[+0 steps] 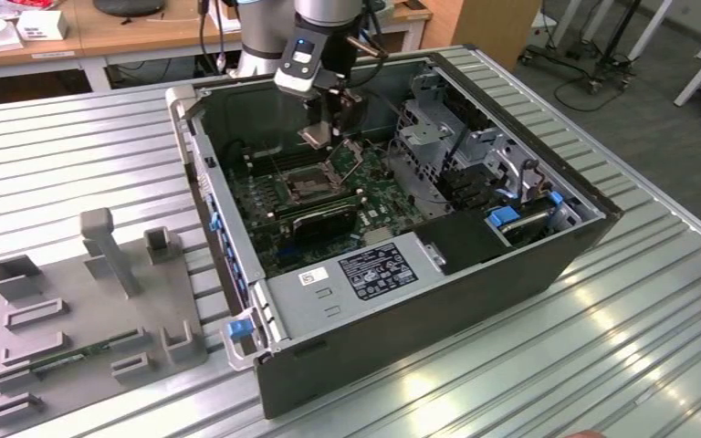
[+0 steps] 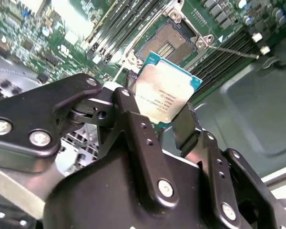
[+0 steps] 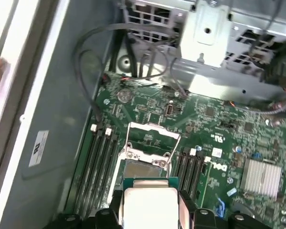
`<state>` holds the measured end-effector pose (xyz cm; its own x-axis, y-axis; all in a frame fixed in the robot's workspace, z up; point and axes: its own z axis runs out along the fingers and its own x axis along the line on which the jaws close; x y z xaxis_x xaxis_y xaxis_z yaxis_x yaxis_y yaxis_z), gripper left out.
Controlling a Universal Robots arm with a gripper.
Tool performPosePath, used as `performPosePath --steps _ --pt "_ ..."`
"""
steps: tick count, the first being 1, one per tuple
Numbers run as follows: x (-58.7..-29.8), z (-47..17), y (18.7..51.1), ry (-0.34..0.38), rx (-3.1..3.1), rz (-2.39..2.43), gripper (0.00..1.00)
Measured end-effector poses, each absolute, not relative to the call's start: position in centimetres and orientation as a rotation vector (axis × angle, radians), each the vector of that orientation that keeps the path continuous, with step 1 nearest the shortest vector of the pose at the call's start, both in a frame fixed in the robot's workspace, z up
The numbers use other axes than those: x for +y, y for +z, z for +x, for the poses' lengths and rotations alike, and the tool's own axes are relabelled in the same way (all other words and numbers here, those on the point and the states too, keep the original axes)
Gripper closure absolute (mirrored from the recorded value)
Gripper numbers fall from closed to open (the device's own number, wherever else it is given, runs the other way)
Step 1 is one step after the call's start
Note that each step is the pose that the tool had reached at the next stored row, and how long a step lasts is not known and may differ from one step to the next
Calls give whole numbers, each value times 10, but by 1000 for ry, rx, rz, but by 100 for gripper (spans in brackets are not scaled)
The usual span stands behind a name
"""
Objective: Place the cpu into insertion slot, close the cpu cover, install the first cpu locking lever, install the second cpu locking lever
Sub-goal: 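Place the cpu into insertion slot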
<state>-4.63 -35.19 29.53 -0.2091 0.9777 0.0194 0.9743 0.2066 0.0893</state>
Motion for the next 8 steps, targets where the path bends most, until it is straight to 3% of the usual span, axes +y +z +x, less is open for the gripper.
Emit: performPosePath --steps 8 --pt "-352 -46 294 121 2255 2116 46"
